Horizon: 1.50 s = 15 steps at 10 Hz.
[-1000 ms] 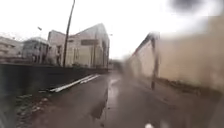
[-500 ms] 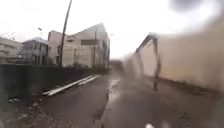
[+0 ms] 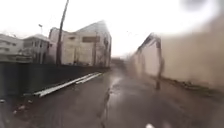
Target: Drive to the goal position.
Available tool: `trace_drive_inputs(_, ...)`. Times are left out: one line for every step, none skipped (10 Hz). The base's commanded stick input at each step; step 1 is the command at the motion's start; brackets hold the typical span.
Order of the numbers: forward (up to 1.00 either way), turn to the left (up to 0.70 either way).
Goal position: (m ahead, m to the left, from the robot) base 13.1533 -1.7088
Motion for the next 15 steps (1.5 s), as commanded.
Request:
trace_drive_inputs(0.50, 0.07)
trace_drive_inputs(0.50, 0.07)
trace_drive_inputs(0.50, 0.07)
trace_drive_inputs(0.50, 0.07)
trace_drive_inputs(0.50, 0.07)
trace_drive_inputs(0.50, 0.07)
trace_drive_inputs(0.50, 0.07)
trace_drive_inputs(0.50, 0.07)
trace_drive_inputs(0.50, 0.07)
trace_drive_inputs(0.50, 0.07)
trace_drive_inputs(0.50, 0.07)
trace_drive_inputs(0.50, 0.07)
trace_drive_inputs(0.50, 0.07)
trace_drive_inputs(0.50, 0.06)
trace_drive_inputs(0.50, 0.01)
